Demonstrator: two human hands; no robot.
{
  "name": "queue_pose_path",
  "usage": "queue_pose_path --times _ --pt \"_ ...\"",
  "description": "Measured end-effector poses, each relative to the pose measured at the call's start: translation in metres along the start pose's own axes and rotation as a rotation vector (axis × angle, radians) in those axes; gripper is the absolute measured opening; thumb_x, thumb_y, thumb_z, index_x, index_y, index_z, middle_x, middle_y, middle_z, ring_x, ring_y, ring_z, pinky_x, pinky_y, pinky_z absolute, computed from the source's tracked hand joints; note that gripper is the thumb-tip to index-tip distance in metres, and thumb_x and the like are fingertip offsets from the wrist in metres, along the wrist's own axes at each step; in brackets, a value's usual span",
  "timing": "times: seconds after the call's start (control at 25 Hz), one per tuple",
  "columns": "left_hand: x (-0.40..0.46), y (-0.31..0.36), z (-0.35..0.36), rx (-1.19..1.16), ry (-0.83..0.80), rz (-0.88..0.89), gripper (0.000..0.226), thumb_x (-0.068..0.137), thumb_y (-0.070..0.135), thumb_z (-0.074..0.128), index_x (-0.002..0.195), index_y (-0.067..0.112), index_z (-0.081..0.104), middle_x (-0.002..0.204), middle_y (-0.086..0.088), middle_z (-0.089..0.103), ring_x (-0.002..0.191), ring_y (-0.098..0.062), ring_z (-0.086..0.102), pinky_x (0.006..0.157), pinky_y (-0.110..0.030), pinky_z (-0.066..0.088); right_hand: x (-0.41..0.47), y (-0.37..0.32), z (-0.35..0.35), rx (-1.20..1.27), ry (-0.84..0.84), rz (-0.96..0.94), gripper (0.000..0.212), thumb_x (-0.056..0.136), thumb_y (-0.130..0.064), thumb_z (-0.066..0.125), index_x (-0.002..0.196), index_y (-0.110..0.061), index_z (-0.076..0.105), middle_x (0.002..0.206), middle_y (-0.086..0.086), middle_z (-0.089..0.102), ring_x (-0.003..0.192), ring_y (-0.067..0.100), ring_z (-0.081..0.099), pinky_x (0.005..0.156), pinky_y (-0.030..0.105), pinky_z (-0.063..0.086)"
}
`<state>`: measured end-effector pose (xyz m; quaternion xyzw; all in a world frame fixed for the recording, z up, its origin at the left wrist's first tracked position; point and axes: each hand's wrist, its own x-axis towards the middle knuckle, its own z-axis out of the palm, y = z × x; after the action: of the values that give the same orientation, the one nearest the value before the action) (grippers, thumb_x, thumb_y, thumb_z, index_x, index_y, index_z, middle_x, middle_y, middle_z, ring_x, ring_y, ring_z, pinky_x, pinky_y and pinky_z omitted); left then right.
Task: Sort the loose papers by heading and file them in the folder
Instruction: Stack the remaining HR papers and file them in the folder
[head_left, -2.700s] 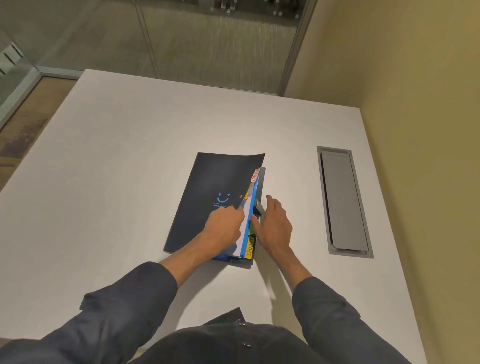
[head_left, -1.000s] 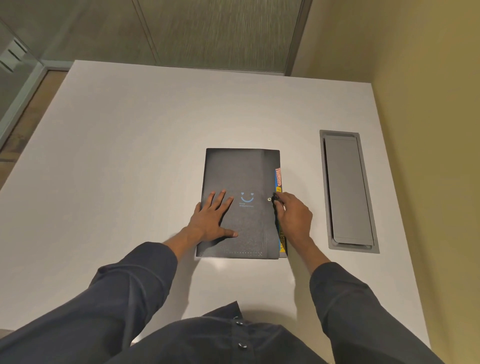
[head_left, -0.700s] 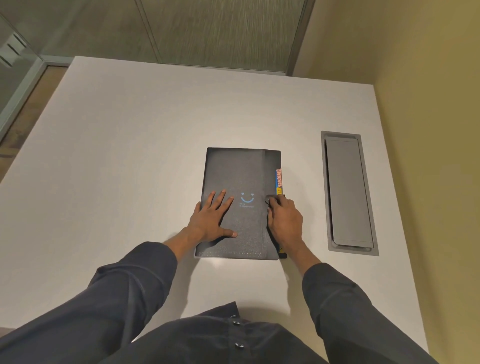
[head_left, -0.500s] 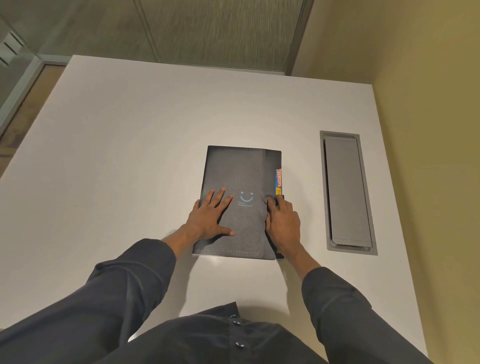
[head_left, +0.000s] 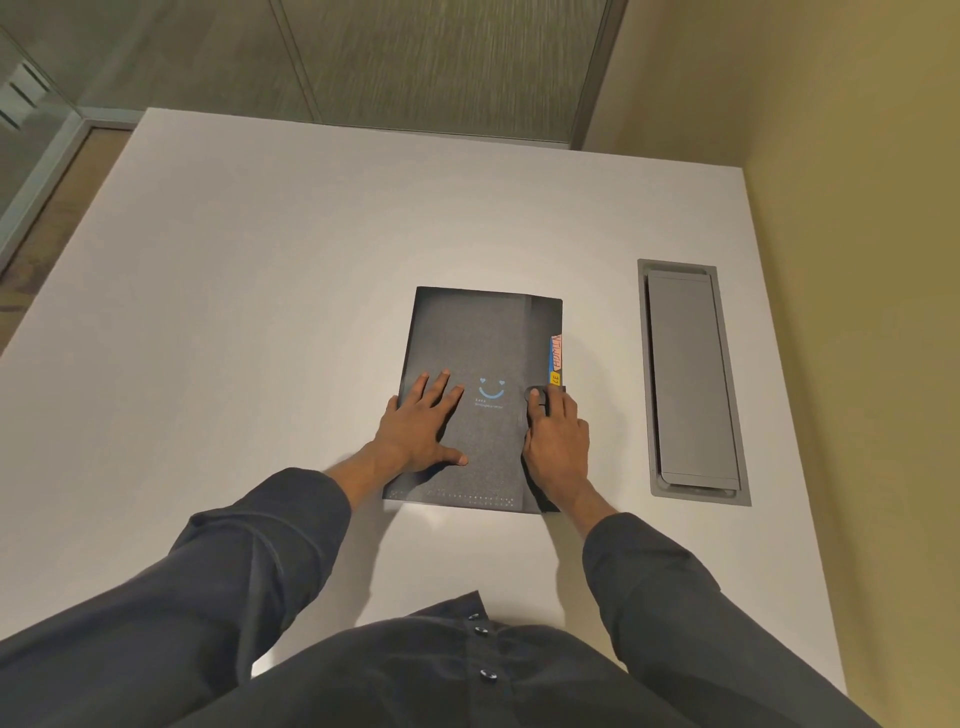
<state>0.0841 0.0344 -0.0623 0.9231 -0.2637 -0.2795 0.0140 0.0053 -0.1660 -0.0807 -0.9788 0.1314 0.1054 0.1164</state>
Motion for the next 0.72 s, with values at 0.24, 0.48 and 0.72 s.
queue_pose_path --times 0.24,0.48,0.72 --pt "-0.009 0.006 -0.002 -0.021 0.036 -0.047 0.103 0.076 0.068 0.062 0.154 0.025 0.008 0.162 0.001 -0.008 0.149 -0.023 -0.001 0.113 -0.054 0.026 -0.003 0.001 -0.005 -0.074 -0.081 -0.003 0.055 0.104 -0.032 0.035 0.155 -0.016 0.021 0.161 0.008 0.018 0.147 0.029 0.018 0.110 0.050 0.034" --pt "-0.028 0.004 -0.006 -0.115 0.091 -0.201 0.097 0.080 0.057 0.065 0.151 0.015 0.014 0.161 -0.002 0.004 0.146 -0.022 0.014 0.106 -0.046 0.039 -0.001 0.008 -0.018 -0.085 -0.168 -0.052 0.062 0.102 -0.039 0.038 0.155 -0.020 0.016 0.163 0.006 0.012 0.149 0.028 0.015 0.114 0.051 0.028" --pt "-0.039 0.001 0.009 -0.295 0.087 -0.349 0.106 0.081 0.057 0.064 0.152 0.009 0.003 0.158 -0.006 0.012 0.144 -0.026 0.015 0.107 -0.049 0.037 -0.014 0.020 -0.022 0.026 -0.033 -0.025 0.065 0.093 -0.037 0.056 0.151 -0.027 0.027 0.157 0.007 0.028 0.140 0.027 0.032 0.111 0.050 0.031"
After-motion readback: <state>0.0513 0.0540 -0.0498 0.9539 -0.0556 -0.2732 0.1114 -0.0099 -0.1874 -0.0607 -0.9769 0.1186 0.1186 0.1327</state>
